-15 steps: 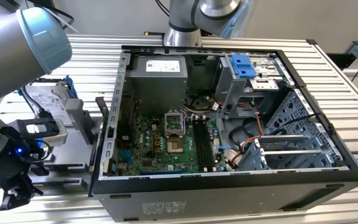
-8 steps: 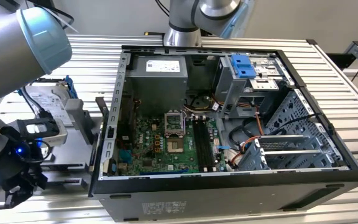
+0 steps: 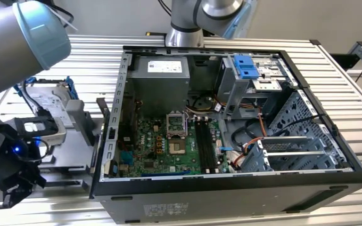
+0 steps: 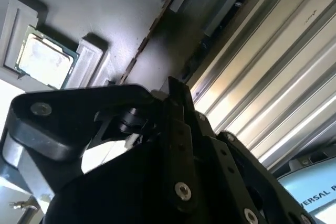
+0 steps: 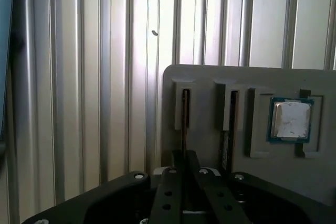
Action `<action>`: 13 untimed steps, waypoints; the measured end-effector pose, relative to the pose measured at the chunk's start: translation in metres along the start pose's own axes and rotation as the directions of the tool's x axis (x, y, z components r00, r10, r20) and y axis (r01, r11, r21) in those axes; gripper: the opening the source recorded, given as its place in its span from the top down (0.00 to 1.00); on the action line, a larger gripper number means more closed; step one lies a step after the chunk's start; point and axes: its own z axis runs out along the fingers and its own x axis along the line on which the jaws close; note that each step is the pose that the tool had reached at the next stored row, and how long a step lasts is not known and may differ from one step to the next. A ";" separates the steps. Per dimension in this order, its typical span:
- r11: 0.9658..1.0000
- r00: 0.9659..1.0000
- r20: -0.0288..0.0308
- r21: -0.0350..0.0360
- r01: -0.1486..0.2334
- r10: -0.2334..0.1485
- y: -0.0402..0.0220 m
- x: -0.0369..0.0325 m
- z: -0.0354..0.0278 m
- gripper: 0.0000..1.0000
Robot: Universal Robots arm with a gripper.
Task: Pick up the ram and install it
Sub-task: 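Pick up the ram and move it above insertion slot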
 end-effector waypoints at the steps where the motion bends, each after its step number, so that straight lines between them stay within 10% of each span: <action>1: 1.000 1.000 0.000 0.000 0.000 0.000 0.0000 -0.0002 -0.0046 1.00; 13: 1.000 1.000 0.000 0.000 0.000 0.000 0.0002 -0.0104 -0.0746 1.00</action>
